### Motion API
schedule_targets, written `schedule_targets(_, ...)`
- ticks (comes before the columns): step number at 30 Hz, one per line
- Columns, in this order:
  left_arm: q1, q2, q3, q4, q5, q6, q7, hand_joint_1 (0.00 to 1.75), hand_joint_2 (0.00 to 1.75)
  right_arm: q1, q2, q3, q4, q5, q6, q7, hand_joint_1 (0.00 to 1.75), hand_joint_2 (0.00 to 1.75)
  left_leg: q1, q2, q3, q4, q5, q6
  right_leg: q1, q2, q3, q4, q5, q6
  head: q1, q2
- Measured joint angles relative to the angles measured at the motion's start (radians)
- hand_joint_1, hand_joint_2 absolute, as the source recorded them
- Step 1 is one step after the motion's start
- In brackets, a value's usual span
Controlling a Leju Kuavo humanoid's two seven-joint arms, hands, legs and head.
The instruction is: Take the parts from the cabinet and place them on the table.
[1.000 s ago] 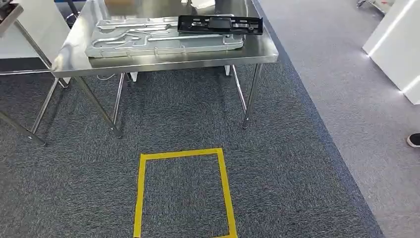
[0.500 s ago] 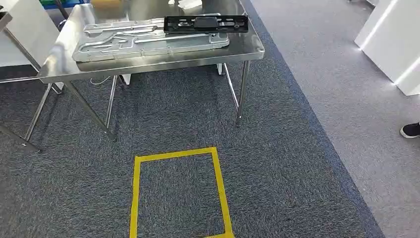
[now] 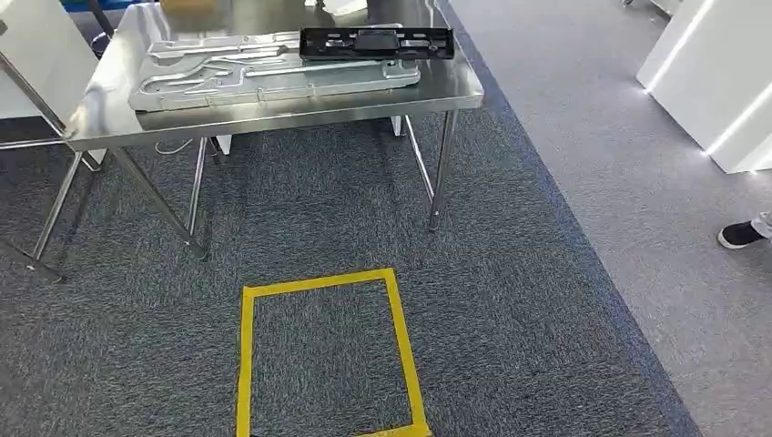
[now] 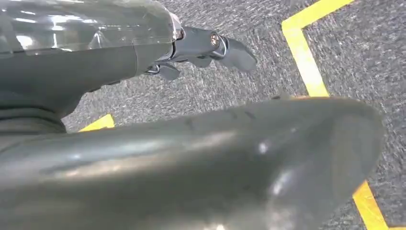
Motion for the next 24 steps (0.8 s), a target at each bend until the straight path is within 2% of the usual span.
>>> schedule_targets(1,0.000,0.000,0.000,0.000,-0.001,0.000,-0.001,0.00,0.00,-0.002,0.000,0.006,0.000,0.000,-0.006,-0.014,0.00,0.00,-0.003,0.001,-0.002,0.007,-0.004,-0.007,-0.001,-0.008,0.028,-0.062,-0.005,-0.004,0.000,0.000)
schedule_targets(2,-0.001,0.001,0.000,0.000,-0.001,0.000,-0.002,0.00,0.00,-0.005,0.000,0.010,0.000,0.000,-0.008,-0.023,0.00,0.00,-0.008,0.000,-0.006,0.013,-0.009,-0.016,0.007,-0.001,0.027,-0.065,0.000,-0.016,0.000,0.000)
schedule_targets(3,-0.002,0.001,0.000,0.000,-0.002,0.000,-0.003,0.00,0.00,-0.007,0.000,0.013,0.000,-0.001,-0.013,-0.035,0.00,0.00,-0.008,0.000,-0.006,0.010,-0.009,-0.019,0.003,0.002,0.027,-0.064,0.002,-0.022,0.000,0.000)
schedule_targets(4,-0.002,0.002,0.000,0.000,-0.002,0.000,-0.003,0.00,0.00,-0.007,0.000,0.014,0.000,-0.003,-0.018,-0.050,0.00,0.00,-0.012,0.001,-0.006,0.012,-0.019,-0.001,0.003,0.002,0.027,-0.066,0.002,-0.021,0.000,0.000)
schedule_targets(5,-0.003,0.002,-0.002,0.000,-0.002,0.000,-0.005,0.00,0.00,-0.008,0.000,0.015,0.000,-0.007,-0.024,-0.066,0.00,0.00,-0.011,0.001,-0.005,0.011,-0.016,0.011,0.004,0.002,0.028,-0.066,0.003,-0.024,0.000,0.000)
schedule_targets(7,-0.003,0.002,-0.005,0.000,-0.002,0.000,-0.006,0.00,0.00,-0.008,0.000,0.015,0.000,-0.015,-0.029,-0.092,0.00,0.00,-0.010,0.000,-0.004,0.007,-0.009,0.001,0.007,0.002,0.027,-0.066,0.003,-0.032,0.000,0.000)
schedule_targets(9,-0.003,0.002,-0.011,0.000,-0.004,0.001,-0.007,0.00,0.00,-0.008,0.000,0.015,0.000,-0.019,-0.027,-0.126,0.00,0.00,-0.009,0.000,-0.004,0.003,-0.007,-0.002,0.009,0.002,0.025,-0.066,0.004,-0.036,0.000,0.000)
schedule_targets(11,-0.004,0.002,-0.019,0.000,-0.004,0.002,-0.006,0.00,0.00,-0.009,0.000,0.014,0.000,-0.030,-0.026,-0.129,0.00,0.00,-0.006,0.000,-0.003,0.000,-0.002,-0.017,0.011,0.002,0.025,-0.066,0.004,-0.040,0.000,0.000)
schedule_targets(15,-0.007,0.002,-0.024,0.000,-0.004,0.007,0.002,0.00,0.00,-0.009,0.000,0.014,0.000,-0.018,-0.044,-0.113,0.00,0.00,-0.006,0.000,-0.002,-0.002,-0.001,-0.022,0.011,0.002,0.025,-0.065,0.004,-0.041,0.000,0.000)
schedule_targets(16,-0.007,0.003,-0.024,0.000,-0.004,0.008,0.004,0.00,0.00,-0.009,0.000,0.014,0.000,-0.015,-0.050,-0.104,0.00,0.00,-0.007,0.000,-0.004,0.007,-0.005,-0.023,0.006,0.002,0.025,-0.067,0.006,-0.038,0.000,0.000)
schedule_targets(18,-0.007,0.004,-0.024,0.000,-0.004,0.011,0.007,0.00,0.00,-0.009,0.002,0.014,0.000,-0.015,-0.055,-0.091,0.00,0.00,-0.011,-0.001,-0.004,0.005,-0.005,-0.014,0.003,0.001,0.025,-0.069,0.009,-0.034,0.000,0.000)
schedule_targets(19,-0.007,0.004,-0.024,0.000,-0.004,0.012,0.008,0.00,0.00,-0.011,0.002,0.014,0.000,-0.015,-0.055,-0.086,0.00,0.00,-0.013,-0.002,-0.003,-0.004,-0.002,-0.005,0.003,-0.001,0.029,-0.077,0.012,-0.030,0.000,0.000)
schedule_targets(20,-0.008,0.003,-0.024,0.000,-0.004,0.013,0.008,0.00,0.00,-0.012,0.002,0.014,0.000,-0.015,-0.055,-0.079,0.00,0.00,-0.012,-0.002,0.010,-0.035,0.011,0.004,0.006,-0.003,0.042,-0.096,0.018,-0.023,0.000,0.000)
schedule_targets(21,-0.008,0.000,-0.024,0.000,-0.004,0.014,0.008,0.00,0.00,-0.012,0.000,0.014,0.000,-0.015,-0.055,-0.074,0.00,0.00,0.001,-0.001,0.034,-0.068,0.034,-0.003,0.005,-0.002,0.043,-0.083,0.011,-0.023,0.000,0.000)
schedule_targets(22,-0.010,-0.001,-0.025,0.000,-0.005,0.014,0.010,0.00,0.00,-0.012,-0.003,0.014,0.000,-0.015,-0.055,-0.068,0.00,0.00,0.003,-0.006,0.036,-0.081,0.042,-0.002,0.008,0.000,0.023,-0.045,-0.021,-0.017,0.000,0.000)
schedule_targets(24,-0.010,-0.001,-0.026,0.000,-0.006,0.014,0.014,0.00,0.00,-0.011,-0.005,0.014,0.000,-0.020,-0.055,-0.053,0.00,0.00,0.005,-0.010,0.027,-0.078,0.046,-0.003,0.003,0.001,-0.046,0.098,-0.104,-0.007,0.000,0.000)
